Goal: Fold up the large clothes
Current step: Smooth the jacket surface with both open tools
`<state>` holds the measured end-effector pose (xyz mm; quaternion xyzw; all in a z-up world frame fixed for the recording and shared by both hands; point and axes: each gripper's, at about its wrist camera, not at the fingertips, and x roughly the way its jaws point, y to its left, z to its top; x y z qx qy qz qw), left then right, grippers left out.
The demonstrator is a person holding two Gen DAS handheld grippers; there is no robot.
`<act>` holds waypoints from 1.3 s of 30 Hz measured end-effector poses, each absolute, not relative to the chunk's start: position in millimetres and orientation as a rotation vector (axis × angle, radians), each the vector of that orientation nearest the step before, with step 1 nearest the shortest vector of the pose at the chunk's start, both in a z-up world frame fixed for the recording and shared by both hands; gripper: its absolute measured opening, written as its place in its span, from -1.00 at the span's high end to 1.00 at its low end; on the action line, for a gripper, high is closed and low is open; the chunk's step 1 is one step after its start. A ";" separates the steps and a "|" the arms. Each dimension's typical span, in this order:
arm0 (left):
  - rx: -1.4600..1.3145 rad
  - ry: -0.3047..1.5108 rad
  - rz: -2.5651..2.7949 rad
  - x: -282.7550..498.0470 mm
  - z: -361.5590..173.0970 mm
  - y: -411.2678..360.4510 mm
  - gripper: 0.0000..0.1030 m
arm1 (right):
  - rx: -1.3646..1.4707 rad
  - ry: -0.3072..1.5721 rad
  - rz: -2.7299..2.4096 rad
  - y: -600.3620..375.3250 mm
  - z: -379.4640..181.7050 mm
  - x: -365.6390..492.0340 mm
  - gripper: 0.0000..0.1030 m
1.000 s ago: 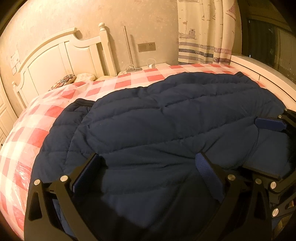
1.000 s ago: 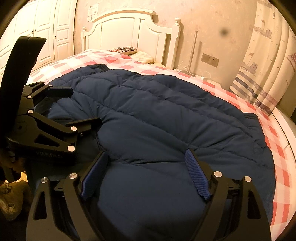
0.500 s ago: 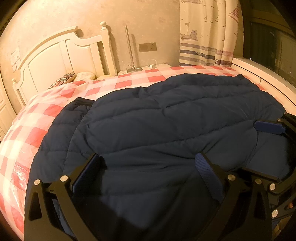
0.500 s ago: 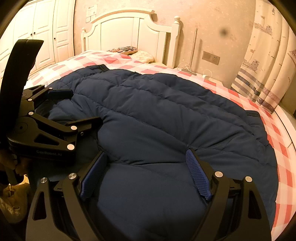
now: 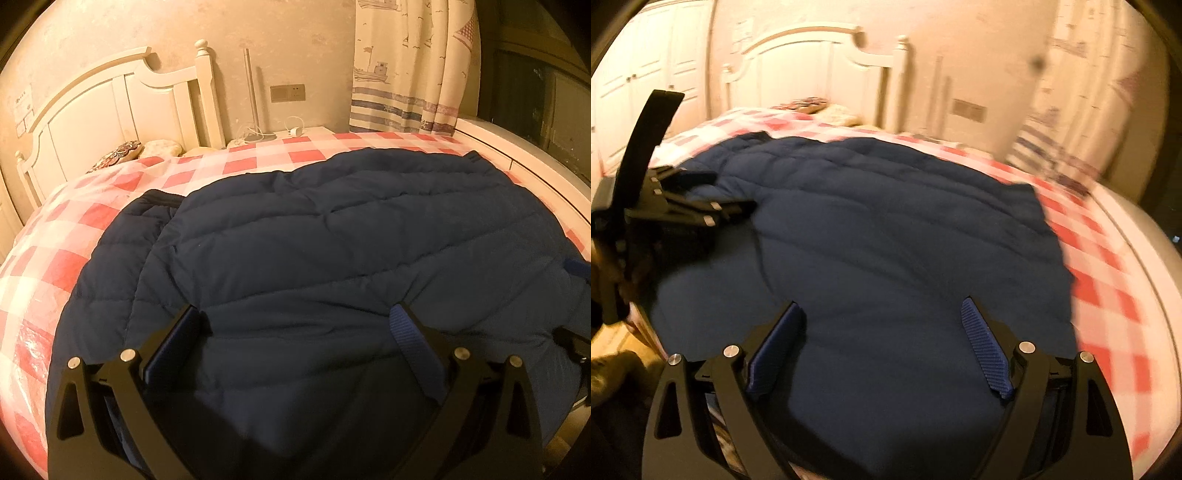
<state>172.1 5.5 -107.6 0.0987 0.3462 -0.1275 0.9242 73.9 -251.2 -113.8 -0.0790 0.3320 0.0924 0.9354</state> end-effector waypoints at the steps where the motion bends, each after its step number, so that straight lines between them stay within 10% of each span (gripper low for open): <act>1: 0.209 0.712 -0.254 169.2 -106.3 7.5 -0.96 | -0.131 0.684 0.173 -261.7 -118.1 65.4 -0.54; 14: -0.120 0.784 -0.075 140.9 -117.2 156.8 -0.96 | 0.191 0.742 0.049 -354.2 -134.6 52.3 -0.63; 23: 0.004 0.612 -0.081 100.8 -62.2 100.5 -0.80 | 0.021 0.618 -0.041 -315.3 -84.3 33.5 -0.58; 39: 0.204 0.693 -0.122 115.8 -115.5 48.8 -0.96 | -0.117 0.677 0.144 -237.4 -121.3 59.1 -0.86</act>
